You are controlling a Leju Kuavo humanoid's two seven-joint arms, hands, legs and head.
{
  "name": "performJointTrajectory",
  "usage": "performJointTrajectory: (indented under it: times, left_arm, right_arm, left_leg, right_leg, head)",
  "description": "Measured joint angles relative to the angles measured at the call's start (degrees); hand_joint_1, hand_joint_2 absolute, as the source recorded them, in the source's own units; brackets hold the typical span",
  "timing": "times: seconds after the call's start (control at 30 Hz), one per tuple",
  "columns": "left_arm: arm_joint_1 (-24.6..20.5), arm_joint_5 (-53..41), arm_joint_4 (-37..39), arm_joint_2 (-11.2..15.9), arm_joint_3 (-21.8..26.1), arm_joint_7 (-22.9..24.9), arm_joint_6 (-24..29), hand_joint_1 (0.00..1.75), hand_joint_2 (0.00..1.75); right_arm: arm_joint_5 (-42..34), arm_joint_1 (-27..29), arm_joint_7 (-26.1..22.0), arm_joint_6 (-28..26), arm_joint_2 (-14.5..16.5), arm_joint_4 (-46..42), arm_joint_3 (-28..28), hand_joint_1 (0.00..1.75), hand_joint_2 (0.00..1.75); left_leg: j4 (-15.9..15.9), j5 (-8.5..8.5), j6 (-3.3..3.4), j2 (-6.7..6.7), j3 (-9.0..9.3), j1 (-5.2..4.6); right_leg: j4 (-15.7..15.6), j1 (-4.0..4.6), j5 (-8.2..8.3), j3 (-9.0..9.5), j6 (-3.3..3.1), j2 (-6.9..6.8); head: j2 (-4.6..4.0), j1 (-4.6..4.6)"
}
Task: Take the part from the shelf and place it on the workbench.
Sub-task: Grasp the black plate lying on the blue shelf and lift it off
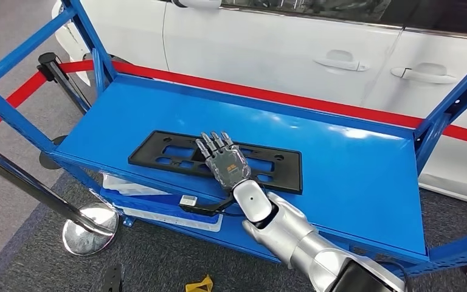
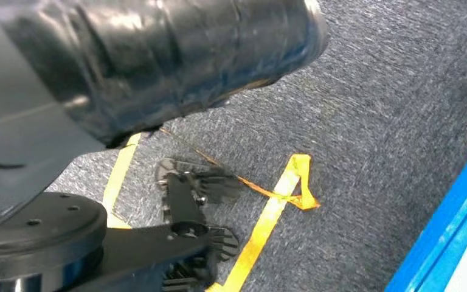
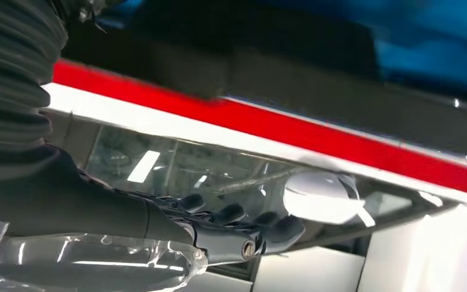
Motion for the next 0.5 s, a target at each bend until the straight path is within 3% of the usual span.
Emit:
performJointTrajectory:
  times: [0.07,0.1,0.13,0.2,0.23,0.3,0.37,0.43,0.5]
  left_arm:
    - [0.1,-0.2,0.0,0.1,-0.3,-0.1,-0.4,0.00,0.00]
    - [0.2,-0.4,0.0,0.1,-0.5,-0.1,-0.7,0.00,0.00]
    - [0.2,-0.7,0.0,0.2,-0.7,-0.1,-1.0,0.00,0.00]
    - [0.1,-1.1,0.1,0.4,-0.9,-0.1,-1.6,0.00,0.00]
    - [0.0,-1.2,0.1,0.5,-1.1,-0.1,-1.9,0.00,0.00]
    - [0.0,-1.2,0.1,0.6,-1.5,-0.1,-2.1,0.00,0.00]
    - [0.1,-1.3,0.1,0.7,-1.8,-0.1,-2.2,0.00,0.00]
    - [0.1,-1.3,0.1,0.7,-2.0,-0.1,-2.3,0.00,0.00]
    - [0.0,-1.2,0.1,0.8,-2.3,0.0,-2.3,0.00,0.00]
  right_arm:
    - [0.7,-0.3,0.6,1.2,0.0,1.5,0.1,0.00,1.75]
    - [1.0,-0.5,0.9,1.6,0.0,2.1,0.2,0.00,1.75]
    - [1.3,-0.8,1.2,2.0,0.0,2.6,0.2,0.00,1.75]
    - [1.5,-1.7,1.7,2.3,0.0,3.6,0.2,0.00,1.75]
    - [1.5,-2.0,2.0,2.3,0.0,4.1,0.2,0.00,1.75]
    - [1.5,-2.4,2.7,2.2,-0.1,5.2,0.2,0.00,1.75]
    - [1.7,-2.6,3.3,2.2,-0.3,5.9,0.2,0.72,1.75]
    - [1.9,-2.9,3.7,2.6,-0.7,6.8,0.2,1.59,1.75]
    - [1.9,-3.0,3.9,3.1,-1.1,7.7,0.2,1.75,1.75]
  left_leg:
    - [5.2,-1.27,-0.07,0.00,-2.66,0.03]
    - [4.7,-0.30,0.07,0.00,-2.52,0.01]
    - [2.1,1.51,0.34,0.00,-1.31,-0.03]
    - [-6.1,5.13,1.16,0.02,2.73,-0.32]
    - [-9.0,5.97,1.49,0.04,4.19,-0.52]
    - [-11.2,6.02,1.85,0.07,5.24,-0.87]
    - [-11.8,6.46,2.13,0.14,5.54,-0.75]
    - [-12.8,7.03,2.57,0.27,6.02,-0.39]
    - [-13.0,7.24,2.87,0.33,6.07,-0.26]
  right_leg:
    - [0.0,0.12,-0.02,0.03,-0.12,0.00]
    - [0.0,0.16,-0.03,0.10,-0.13,0.05]
    - [0.0,0.20,-0.03,0.22,-0.13,0.10]
    - [0.0,0.35,-0.06,0.44,-0.07,0.17]
    - [-0.1,0.40,-0.05,0.45,0.07,0.18]
    - [-0.2,0.38,0.05,0.39,0.52,0.17]
    - [-0.2,0.30,0.05,0.42,1.10,0.17]
    - [2.4,0.32,-1.73,-0.61,1.65,0.14]
    - [9.1,0.17,-5.35,-3.62,2.03,0.11]
  head:
    - [0.00,0.01]
    - [0.00,-0.01]
    - [0.00,-0.01]
    - [0.00,0.02]
    - [0.00,0.03]
    - [0.00,0.04]
    - [0.00,0.05]
    - [0.00,0.27]
    - [0.00,0.50]
